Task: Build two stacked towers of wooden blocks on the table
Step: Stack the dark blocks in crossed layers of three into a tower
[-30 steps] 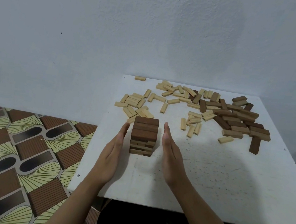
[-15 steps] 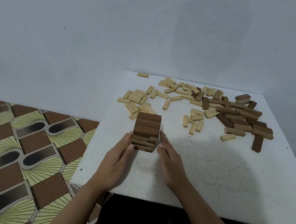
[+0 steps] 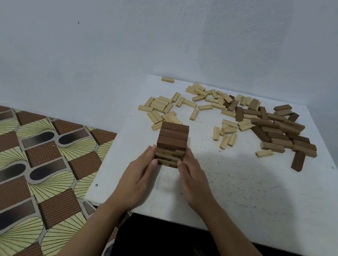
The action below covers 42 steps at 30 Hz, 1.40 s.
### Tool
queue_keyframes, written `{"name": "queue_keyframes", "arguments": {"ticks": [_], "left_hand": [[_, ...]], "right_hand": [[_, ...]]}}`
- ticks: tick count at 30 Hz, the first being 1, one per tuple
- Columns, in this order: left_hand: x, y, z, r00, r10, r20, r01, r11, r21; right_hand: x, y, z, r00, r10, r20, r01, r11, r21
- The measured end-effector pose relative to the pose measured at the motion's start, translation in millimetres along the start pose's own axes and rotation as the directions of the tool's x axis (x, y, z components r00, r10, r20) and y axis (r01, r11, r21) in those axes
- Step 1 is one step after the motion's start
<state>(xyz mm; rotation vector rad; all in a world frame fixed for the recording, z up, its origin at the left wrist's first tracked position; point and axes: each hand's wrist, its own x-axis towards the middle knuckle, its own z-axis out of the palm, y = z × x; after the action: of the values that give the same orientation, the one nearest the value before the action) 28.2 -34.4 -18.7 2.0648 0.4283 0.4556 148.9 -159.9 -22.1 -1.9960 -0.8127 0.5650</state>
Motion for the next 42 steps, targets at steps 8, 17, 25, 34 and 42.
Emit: {"name": "queue_keyframes", "arguments": {"ticks": [8,17,25,34,42], "left_hand": [[1,-17,3,0.999,-0.046,-0.006,0.046,0.998,0.029],[6,-3,-5,0.990,-0.141,-0.013,0.137,0.976,-0.171],[19,12,-12,0.997,-0.053,-0.052,0.042,0.979,-0.200],[24,19,-6,0.998,0.028,-0.060,-0.040,0.977,-0.208],[26,16,-6,0.997,0.042,-0.066,-0.052,0.985,-0.166]], "right_hand": [[1,0,2,1.000,-0.023,-0.013,0.022,0.999,-0.035],[-5,-10,-9,0.997,0.047,-0.060,-0.033,0.975,0.222],[-6,-18,-17,0.997,-0.031,-0.065,0.047,0.961,0.272],[-9,-25,-14,0.995,-0.085,-0.041,0.094,0.955,0.282],[-9,-29,-12,0.998,-0.059,-0.032,0.065,0.961,0.268]]}}
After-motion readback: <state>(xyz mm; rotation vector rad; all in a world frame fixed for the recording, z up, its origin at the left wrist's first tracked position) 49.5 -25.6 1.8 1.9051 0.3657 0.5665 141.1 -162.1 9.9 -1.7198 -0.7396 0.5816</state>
